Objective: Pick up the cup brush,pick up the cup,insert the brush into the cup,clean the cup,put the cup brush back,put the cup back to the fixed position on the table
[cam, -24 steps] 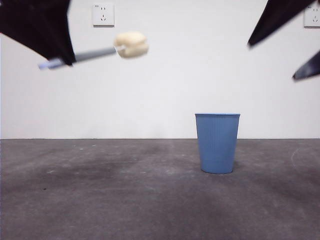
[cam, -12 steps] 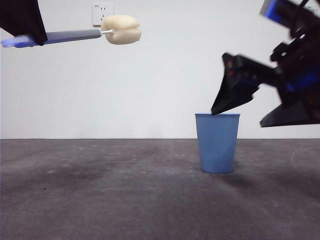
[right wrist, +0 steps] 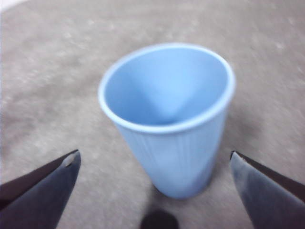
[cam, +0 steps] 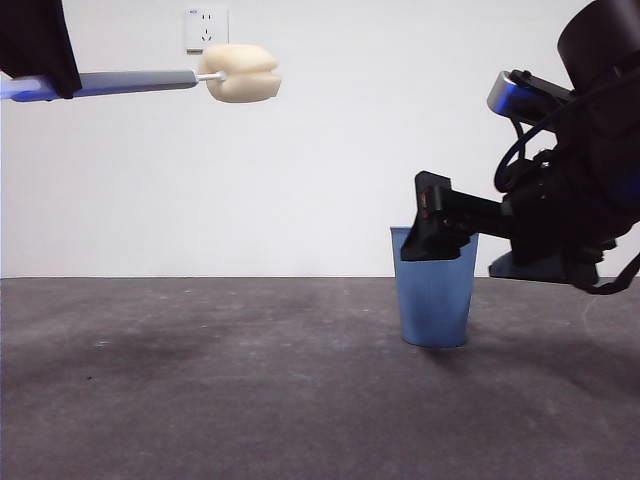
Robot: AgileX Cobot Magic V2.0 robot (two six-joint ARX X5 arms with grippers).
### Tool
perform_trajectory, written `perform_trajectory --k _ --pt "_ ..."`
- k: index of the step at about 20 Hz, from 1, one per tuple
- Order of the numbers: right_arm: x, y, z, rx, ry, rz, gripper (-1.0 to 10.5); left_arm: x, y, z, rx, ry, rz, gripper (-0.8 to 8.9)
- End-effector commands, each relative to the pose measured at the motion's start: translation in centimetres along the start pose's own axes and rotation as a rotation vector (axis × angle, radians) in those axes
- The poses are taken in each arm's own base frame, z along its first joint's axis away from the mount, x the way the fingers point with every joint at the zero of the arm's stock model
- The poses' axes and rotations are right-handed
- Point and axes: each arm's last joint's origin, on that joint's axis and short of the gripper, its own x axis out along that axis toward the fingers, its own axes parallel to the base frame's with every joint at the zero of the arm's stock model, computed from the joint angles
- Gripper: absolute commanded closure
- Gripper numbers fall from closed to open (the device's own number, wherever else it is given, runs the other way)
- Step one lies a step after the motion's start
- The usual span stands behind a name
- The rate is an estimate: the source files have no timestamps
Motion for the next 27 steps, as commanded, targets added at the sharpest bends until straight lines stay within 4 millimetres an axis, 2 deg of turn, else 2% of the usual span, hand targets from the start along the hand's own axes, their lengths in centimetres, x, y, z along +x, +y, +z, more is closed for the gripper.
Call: perform_trajectory --k 1,7,13,21,24,27 --pt "0.4 -0.3 -0.9 -0.027 0.014 -0.006 3.5 -0.1 -0.1 0.1 0.010 -0.010 -0.002 8.22" --pt "1.8 -1.4 -1.0 -0.015 -0.055 0.006 3.5 -0.1 -0.3 0.1 0.017 -0.010 -0.009 8.22" --pt "4.1 -1.5 -0.5 -0.023 -0.060 0.027 3.6 -0.1 -0.7 0.0 0.030 -0.009 -0.019 8.22" --pt "4.4 -1.4 -0.5 -0.028 -0.060 0.030 9.6 -0.1 -0.7 0.0 0.034 -0.008 -0.019 8.22" --pt "4.1 -1.1 -0.1 -0.036 -0.050 0.040 9.6 -0.1 -0.7 0.0 0.064 -0.004 -0.018 8.22" --pt "2.6 -0.2 1.3 -0.110 -0.003 0.055 9.6 0.0 -0.6 -0.3 0.132 0.035 -0.014 8.22"
